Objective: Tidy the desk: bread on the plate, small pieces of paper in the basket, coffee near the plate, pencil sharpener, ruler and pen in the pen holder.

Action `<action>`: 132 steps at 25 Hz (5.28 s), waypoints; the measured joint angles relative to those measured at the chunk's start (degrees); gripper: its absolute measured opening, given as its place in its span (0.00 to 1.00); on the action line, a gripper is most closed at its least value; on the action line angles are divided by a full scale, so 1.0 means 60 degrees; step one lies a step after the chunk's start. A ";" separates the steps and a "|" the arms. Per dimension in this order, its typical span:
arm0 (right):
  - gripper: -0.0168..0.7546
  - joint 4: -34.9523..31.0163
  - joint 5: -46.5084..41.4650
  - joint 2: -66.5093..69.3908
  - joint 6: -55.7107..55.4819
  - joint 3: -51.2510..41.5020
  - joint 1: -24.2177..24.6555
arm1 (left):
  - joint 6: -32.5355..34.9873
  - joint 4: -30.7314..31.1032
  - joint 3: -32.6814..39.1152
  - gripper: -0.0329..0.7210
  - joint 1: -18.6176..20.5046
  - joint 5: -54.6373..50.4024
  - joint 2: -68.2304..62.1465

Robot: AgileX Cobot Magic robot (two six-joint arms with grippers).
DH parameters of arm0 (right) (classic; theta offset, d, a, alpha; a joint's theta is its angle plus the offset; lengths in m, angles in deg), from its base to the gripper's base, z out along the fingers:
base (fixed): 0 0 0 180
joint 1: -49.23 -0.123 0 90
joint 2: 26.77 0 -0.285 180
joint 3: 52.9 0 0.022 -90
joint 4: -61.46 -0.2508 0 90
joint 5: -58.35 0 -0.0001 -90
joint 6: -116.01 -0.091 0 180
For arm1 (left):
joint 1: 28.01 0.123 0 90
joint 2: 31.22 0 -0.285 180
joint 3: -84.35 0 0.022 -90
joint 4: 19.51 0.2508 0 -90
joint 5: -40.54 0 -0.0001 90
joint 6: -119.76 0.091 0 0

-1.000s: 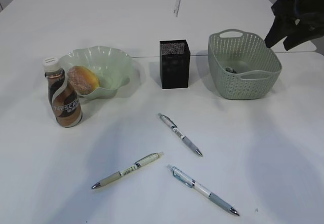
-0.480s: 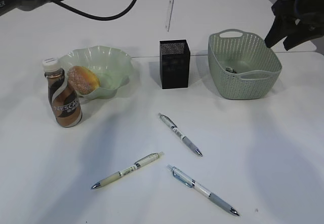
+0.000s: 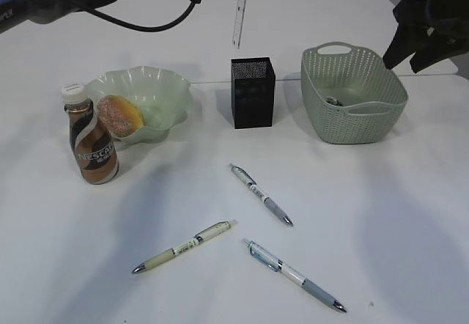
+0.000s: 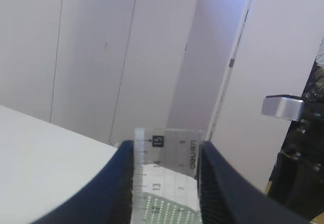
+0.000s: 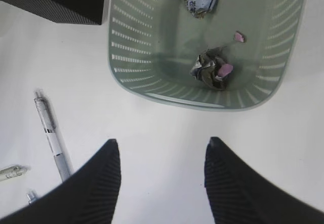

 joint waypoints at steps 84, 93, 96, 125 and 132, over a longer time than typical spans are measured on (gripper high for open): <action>0.57 -0.2526 0.0118 0.0000 0.1971 0.0000 0.0000 | -0.0066 -0.0074 -0.0698 0.36 -0.0361 -0.0154 -0.0288; 0.57 -0.2563 0.0101 0.0000 0.2029 0.0000 0.0000 | -0.0066 -0.0038 -0.0698 0.36 -0.0153 -0.1909 -0.0288; 0.57 -0.2622 0.0054 0.0000 0.2034 0.0000 0.0000 | -0.0066 0.0001 -0.0698 0.36 -0.0131 -0.2399 -0.0267; 0.57 -0.8256 -0.0002 0.0000 0.8952 0.0000 -0.0017 | -0.1649 0.0026 -0.0744 0.36 -0.0423 -0.0912 0.1459; 0.58 -0.9111 0.0014 0.0000 0.9428 0.0000 -0.0220 | -0.2441 0.0026 -0.0744 0.36 -0.0550 -0.0854 0.1524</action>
